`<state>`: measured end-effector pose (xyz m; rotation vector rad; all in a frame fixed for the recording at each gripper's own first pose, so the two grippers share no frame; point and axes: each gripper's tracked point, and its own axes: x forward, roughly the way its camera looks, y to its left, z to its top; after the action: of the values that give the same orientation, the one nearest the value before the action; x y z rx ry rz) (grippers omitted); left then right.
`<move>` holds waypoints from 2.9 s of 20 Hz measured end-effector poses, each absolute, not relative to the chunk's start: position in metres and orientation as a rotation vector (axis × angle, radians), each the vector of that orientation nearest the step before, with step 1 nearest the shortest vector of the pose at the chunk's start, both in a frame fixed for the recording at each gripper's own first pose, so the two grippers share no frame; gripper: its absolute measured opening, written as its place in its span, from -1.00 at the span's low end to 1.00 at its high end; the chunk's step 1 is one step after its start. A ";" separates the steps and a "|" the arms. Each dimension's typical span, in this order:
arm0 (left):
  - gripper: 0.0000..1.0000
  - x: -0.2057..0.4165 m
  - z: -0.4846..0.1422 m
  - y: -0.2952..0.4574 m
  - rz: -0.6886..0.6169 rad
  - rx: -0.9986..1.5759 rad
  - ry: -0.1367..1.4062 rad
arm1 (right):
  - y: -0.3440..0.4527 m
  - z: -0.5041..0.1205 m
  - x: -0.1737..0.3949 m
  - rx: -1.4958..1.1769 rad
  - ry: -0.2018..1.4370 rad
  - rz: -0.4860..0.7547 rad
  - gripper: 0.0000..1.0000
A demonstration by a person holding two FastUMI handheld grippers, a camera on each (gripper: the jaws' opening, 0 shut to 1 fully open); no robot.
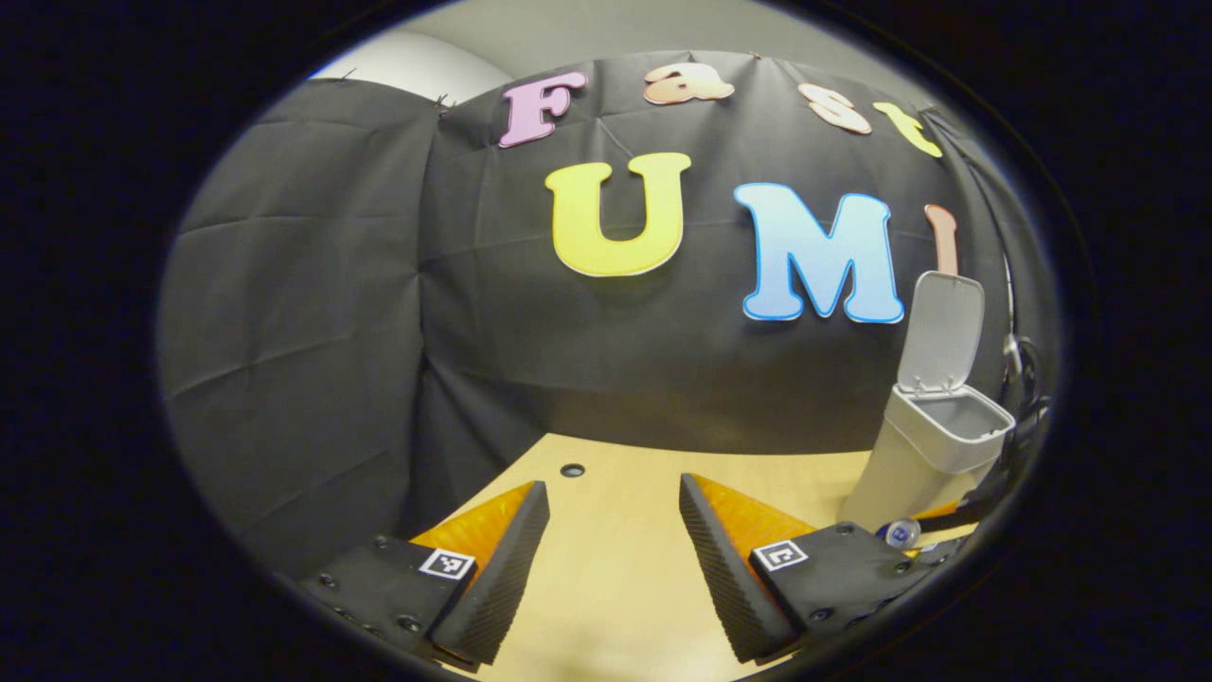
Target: Press the lid of the desktop garbage bin to open it, pick up the crumpled paper on the desktop and throw it into the bin, then pick up the pop can on the desktop and drop it into the bin, and finally close the garbage bin lid.
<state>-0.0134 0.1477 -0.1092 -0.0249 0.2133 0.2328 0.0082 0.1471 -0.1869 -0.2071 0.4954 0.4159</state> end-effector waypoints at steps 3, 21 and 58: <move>0.82 -0.007 -0.109 0.140 0.210 -0.023 0.211 | 0.153 -0.148 0.012 -0.184 0.406 0.409 0.68; 0.82 0.017 -0.111 0.116 0.131 -0.042 0.214 | 0.052 0.012 0.045 -0.103 0.025 0.148 0.68; 0.83 0.000 -0.127 0.129 0.167 -0.033 0.246 | -0.063 -0.086 0.070 -0.018 0.284 -0.094 0.70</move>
<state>-0.0001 0.1289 -0.1265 -0.0335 0.2463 0.1672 0.0702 -0.0632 -0.0859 -0.0179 0.2839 -0.0936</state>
